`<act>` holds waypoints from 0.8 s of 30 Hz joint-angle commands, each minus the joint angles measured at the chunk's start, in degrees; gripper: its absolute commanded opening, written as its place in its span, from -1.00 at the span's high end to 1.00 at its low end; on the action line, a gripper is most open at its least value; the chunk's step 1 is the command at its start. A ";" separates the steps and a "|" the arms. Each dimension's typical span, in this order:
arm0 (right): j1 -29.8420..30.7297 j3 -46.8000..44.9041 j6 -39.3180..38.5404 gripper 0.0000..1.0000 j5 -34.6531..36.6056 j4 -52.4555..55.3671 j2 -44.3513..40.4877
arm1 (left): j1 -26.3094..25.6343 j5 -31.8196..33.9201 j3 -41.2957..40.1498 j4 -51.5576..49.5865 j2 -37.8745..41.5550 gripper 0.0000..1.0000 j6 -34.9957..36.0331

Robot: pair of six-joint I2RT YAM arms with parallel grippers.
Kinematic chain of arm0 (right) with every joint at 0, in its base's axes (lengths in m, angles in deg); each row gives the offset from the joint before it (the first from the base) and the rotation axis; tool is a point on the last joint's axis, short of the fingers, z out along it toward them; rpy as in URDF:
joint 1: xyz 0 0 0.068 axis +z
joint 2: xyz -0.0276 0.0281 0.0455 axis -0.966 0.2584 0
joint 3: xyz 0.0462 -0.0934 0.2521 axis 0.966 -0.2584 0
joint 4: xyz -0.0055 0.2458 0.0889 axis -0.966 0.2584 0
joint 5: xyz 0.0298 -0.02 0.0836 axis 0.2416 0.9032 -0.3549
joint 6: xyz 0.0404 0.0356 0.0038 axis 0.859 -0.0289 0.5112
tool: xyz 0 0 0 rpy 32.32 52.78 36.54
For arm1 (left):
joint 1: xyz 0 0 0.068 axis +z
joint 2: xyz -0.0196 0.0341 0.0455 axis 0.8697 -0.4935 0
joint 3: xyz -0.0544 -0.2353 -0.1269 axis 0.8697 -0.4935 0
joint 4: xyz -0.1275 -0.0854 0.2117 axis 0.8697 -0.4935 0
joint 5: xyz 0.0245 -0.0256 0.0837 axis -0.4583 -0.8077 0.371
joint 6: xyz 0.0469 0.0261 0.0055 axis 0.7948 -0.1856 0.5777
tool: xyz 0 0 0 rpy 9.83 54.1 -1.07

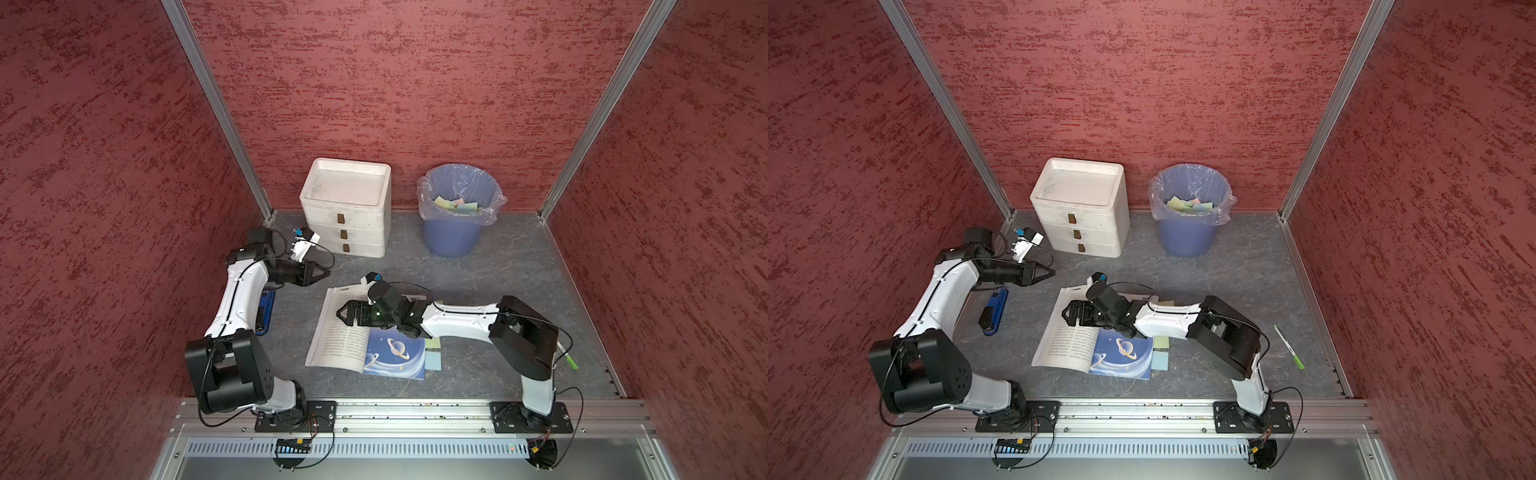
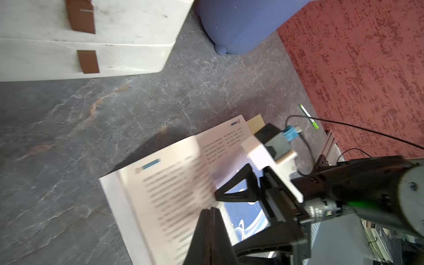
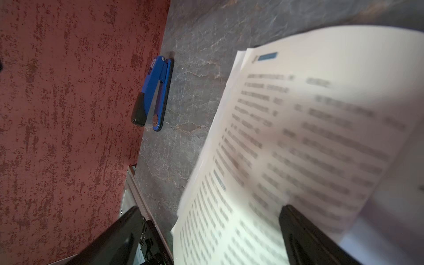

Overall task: Peel off the used sticky note
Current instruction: Open the book at the center of the board, then turn the page of the book at the center of the board.

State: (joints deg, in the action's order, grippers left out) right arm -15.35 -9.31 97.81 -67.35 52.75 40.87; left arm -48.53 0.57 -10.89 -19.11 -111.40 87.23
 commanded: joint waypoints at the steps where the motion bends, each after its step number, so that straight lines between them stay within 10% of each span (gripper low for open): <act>1: 0.41 3.24 2.66 -0.93 -4.03 -5.92 3.71 | -2.01 -0.63 -1.55 -0.23 -0.20 1.00 -1.13; 14: -1.87 -10.09 -1.70 -0.96 0.08 -2.45 -10.00 | -7.47 6.60 -10.25 6.38 -5.62 1.00 -1.20; 24: -15.81 -29.08 -3.29 -0.95 -0.01 1.13 -23.97 | -13.53 21.07 -17.82 15.53 -8.04 1.00 -0.98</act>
State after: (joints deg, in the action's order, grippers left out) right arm -28.42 -36.06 96.19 -68.14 51.06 18.40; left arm -60.70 16.20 -27.72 -7.72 -119.57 86.18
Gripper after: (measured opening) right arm 0.975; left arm 0.045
